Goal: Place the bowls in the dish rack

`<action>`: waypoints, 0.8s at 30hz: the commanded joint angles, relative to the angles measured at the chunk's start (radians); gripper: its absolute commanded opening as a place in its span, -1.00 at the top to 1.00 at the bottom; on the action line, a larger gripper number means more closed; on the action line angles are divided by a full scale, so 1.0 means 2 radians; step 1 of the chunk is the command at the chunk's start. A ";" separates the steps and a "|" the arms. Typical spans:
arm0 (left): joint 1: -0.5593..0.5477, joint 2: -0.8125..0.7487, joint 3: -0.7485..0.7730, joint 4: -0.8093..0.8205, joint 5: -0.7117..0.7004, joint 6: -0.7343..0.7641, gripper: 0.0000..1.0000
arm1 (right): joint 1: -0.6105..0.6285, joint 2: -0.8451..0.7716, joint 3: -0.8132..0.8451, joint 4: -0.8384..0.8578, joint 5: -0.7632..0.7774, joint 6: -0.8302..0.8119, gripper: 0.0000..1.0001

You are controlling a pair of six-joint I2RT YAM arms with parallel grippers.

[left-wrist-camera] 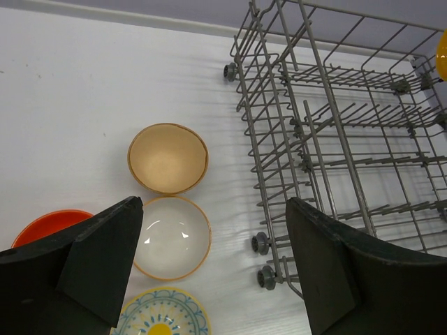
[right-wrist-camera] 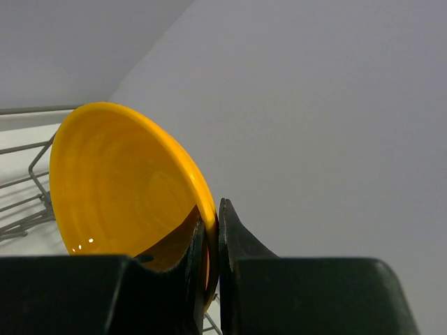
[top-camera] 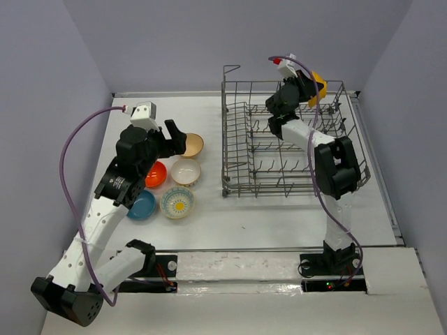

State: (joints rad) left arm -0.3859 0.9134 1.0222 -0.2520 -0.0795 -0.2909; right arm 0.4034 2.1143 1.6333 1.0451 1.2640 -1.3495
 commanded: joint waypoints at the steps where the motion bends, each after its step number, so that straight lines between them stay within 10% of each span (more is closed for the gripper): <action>1: 0.013 -0.018 -0.014 0.055 0.034 -0.009 -0.84 | -0.021 -0.019 0.026 -0.048 -0.013 0.088 0.98; 24: 0.035 -0.003 -0.026 0.062 0.070 -0.013 -0.84 | -0.031 0.012 -0.011 -0.216 -0.044 0.262 0.98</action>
State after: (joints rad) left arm -0.3248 0.9089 0.9760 -0.1757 0.0418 -0.3145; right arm 0.3363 2.1498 1.6192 0.6304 1.1923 -0.8970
